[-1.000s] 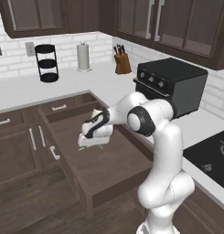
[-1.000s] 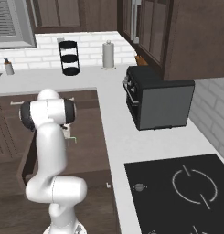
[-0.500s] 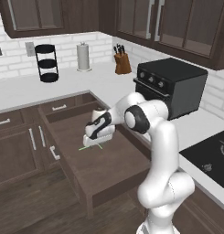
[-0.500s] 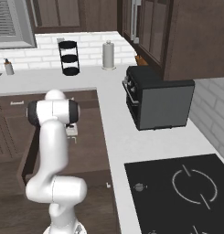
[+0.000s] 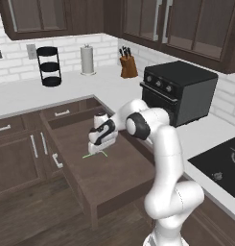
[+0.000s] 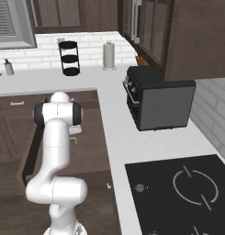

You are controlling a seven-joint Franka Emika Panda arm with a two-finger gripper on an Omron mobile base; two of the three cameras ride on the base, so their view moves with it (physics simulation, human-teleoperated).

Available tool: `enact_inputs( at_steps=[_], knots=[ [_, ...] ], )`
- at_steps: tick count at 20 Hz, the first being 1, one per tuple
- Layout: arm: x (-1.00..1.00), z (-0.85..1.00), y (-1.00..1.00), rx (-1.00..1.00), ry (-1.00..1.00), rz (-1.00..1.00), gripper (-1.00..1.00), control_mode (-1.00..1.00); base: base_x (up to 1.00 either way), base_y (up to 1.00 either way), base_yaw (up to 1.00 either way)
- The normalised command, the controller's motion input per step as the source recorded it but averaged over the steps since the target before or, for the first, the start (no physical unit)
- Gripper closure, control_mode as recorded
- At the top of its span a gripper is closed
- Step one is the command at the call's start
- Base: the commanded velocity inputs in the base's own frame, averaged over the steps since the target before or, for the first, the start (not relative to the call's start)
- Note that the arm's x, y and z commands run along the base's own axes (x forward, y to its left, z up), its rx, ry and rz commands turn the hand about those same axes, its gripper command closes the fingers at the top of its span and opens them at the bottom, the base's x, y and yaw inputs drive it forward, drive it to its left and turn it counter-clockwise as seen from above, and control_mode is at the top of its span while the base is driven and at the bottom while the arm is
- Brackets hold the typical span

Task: Take a straw from the drawer in front and place it inside the glass cup on the dining counter.

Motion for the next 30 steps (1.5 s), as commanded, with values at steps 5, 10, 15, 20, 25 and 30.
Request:
enact_inputs(
  at_steps=[5,10,15,20,25,30],
  knots=[
    [0.07,-0.41,-0.19,0.00,-0.01,0.08,-1.00,-1.00,0.00,0.00,0.00],
    [0.01,-0.30,-0.17,0.03,-0.06,0.04,-1.00,-1.00,0.00,0.00,0.00],
    [0.11,-0.12,0.00,0.04,-0.05,0.02,-1.00,-1.00,0.00,0.00,0.00],
    [0.24,0.00,0.00,0.05,-0.03,0.00,-1.00,-1.00,0.00,0.00,0.00],
    [0.34,0.00,0.00,0.04,-0.01,0.00,-1.00,-1.00,0.00,0.00,0.00],
    [0.32,-0.09,0.00,0.00,0.00,0.00,-1.00,-1.00,0.00,0.00,0.00]
  ],
)
